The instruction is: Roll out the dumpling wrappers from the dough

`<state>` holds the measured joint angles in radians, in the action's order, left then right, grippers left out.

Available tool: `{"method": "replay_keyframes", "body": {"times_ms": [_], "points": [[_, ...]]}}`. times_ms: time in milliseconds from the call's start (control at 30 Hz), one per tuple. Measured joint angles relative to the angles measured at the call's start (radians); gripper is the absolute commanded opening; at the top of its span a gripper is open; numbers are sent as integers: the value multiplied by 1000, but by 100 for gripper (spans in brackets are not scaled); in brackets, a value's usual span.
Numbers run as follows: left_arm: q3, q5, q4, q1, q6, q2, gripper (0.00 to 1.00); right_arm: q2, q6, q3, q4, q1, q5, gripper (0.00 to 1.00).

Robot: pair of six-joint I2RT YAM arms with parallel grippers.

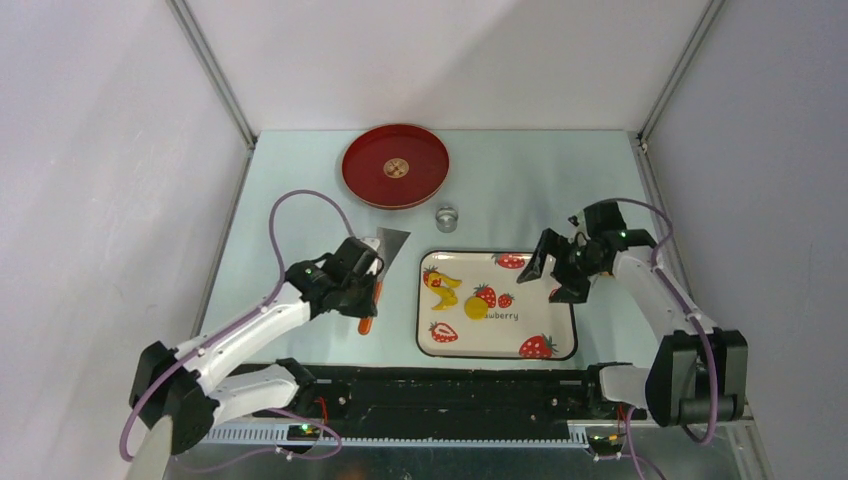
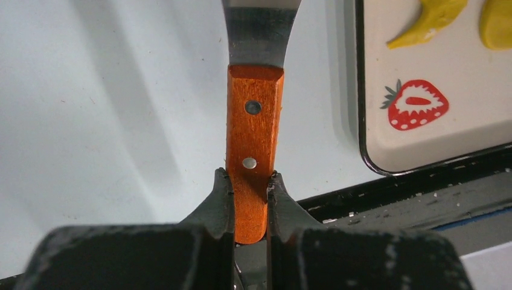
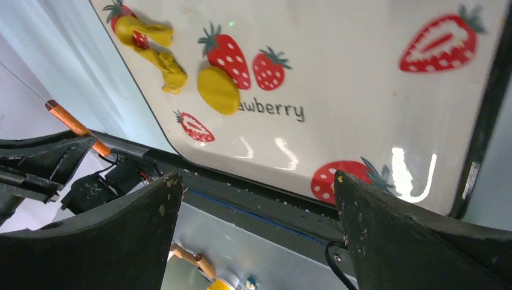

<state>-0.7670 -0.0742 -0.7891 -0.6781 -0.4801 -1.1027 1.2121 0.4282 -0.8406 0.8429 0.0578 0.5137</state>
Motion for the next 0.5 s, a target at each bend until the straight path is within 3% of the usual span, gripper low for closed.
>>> {"method": "replay_keyframes", "body": {"times_ms": [233,367,500], "points": [[2,69,-8,80,-3,56,0,265,43,-280,-12,165,-61,99],[-12,105,-14,151,0,55,0,525,53,-587,-17,225,-88,96],[-50,138,-14,188,8,32,0,830,58,-1025,16,241,-113,90]]}}
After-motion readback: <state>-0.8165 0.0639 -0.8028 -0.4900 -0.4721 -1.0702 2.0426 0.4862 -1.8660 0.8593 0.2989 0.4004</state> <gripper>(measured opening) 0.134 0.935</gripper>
